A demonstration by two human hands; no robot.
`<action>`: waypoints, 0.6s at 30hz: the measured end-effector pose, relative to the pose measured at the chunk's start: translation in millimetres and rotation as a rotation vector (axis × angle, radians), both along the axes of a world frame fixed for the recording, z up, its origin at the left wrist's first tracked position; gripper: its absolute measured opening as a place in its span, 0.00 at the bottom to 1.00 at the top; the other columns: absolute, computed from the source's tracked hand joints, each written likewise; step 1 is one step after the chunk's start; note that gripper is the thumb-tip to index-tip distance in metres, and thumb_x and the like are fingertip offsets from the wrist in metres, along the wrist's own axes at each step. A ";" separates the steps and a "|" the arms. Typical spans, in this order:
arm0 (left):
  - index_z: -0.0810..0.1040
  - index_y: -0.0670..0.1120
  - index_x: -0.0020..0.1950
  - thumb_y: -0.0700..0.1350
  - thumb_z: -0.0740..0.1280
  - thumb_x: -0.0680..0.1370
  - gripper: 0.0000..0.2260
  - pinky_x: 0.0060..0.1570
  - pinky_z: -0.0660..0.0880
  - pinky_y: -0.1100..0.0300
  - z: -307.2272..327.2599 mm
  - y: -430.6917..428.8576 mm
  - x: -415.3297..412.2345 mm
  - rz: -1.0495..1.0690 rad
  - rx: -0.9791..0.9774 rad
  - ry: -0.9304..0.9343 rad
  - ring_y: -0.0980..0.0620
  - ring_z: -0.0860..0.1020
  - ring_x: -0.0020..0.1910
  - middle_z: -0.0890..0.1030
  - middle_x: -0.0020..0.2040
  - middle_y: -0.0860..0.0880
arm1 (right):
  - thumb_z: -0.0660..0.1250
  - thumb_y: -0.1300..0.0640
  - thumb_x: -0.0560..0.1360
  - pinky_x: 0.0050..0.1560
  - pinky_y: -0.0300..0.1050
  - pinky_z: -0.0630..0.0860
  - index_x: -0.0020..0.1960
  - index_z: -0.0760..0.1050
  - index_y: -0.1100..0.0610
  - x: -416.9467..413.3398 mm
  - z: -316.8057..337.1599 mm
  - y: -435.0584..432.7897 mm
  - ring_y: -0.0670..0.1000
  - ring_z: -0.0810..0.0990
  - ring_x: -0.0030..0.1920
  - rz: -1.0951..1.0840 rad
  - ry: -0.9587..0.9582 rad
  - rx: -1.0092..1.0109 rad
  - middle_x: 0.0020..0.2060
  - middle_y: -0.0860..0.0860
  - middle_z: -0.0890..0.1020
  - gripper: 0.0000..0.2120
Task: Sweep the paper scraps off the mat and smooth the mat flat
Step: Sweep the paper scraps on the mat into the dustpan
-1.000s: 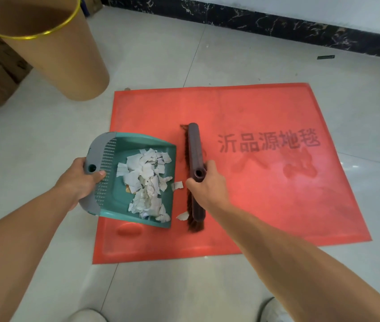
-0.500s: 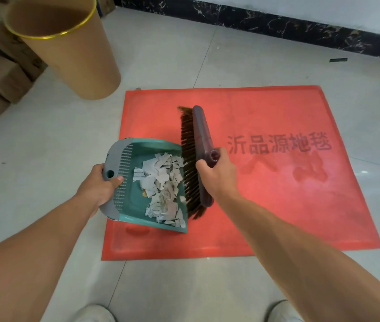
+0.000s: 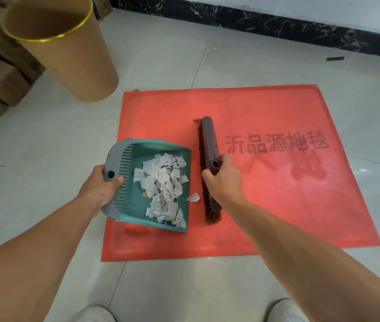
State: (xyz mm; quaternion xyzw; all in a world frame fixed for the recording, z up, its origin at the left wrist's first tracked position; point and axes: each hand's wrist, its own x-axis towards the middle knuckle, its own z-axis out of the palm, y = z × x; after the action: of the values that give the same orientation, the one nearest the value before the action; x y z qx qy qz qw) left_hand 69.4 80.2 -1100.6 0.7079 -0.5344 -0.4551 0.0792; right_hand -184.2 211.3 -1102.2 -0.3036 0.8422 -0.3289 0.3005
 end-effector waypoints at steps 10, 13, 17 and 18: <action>0.68 0.49 0.68 0.46 0.68 0.78 0.19 0.51 0.72 0.52 -3.4 9.2 -13.4 0.028 -0.002 0.023 0.46 0.76 0.51 0.77 0.54 0.50 | 0.67 0.56 0.72 0.38 0.37 0.69 0.51 0.72 0.53 2.3 18.1 -6.5 0.40 0.75 0.39 -0.072 -0.174 -0.206 0.40 0.43 0.77 0.09; 0.68 0.49 0.67 0.46 0.69 0.78 0.19 0.52 0.73 0.51 -4.8 8.4 -11.2 0.035 0.006 0.042 0.46 0.77 0.51 0.77 0.55 0.50 | 0.67 0.56 0.72 0.38 0.40 0.70 0.51 0.71 0.53 -8.8 20.4 -3.8 0.43 0.75 0.38 -0.058 -0.107 -0.175 0.39 0.43 0.77 0.09; 0.69 0.49 0.64 0.45 0.69 0.78 0.17 0.54 0.75 0.48 -5.4 8.3 -9.1 0.056 0.038 0.073 0.45 0.78 0.51 0.78 0.53 0.49 | 0.66 0.55 0.72 0.41 0.44 0.71 0.51 0.70 0.54 -20.0 15.4 1.9 0.55 0.78 0.42 -0.109 -0.045 -0.096 0.41 0.50 0.79 0.09; 0.69 0.49 0.63 0.46 0.69 0.78 0.16 0.56 0.75 0.46 -5.9 8.1 -8.6 0.061 0.044 0.075 0.45 0.78 0.52 0.78 0.54 0.49 | 0.66 0.55 0.72 0.42 0.45 0.71 0.51 0.70 0.54 -22.7 13.3 3.6 0.57 0.78 0.43 -0.121 -0.020 -0.068 0.42 0.52 0.79 0.09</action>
State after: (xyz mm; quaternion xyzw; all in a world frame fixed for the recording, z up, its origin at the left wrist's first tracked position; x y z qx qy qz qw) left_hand 60.8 88.4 -1106.5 0.7078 -0.4993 -0.4902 0.0974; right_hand -206.8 214.8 -1089.0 -0.2587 0.8444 -0.3779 0.2779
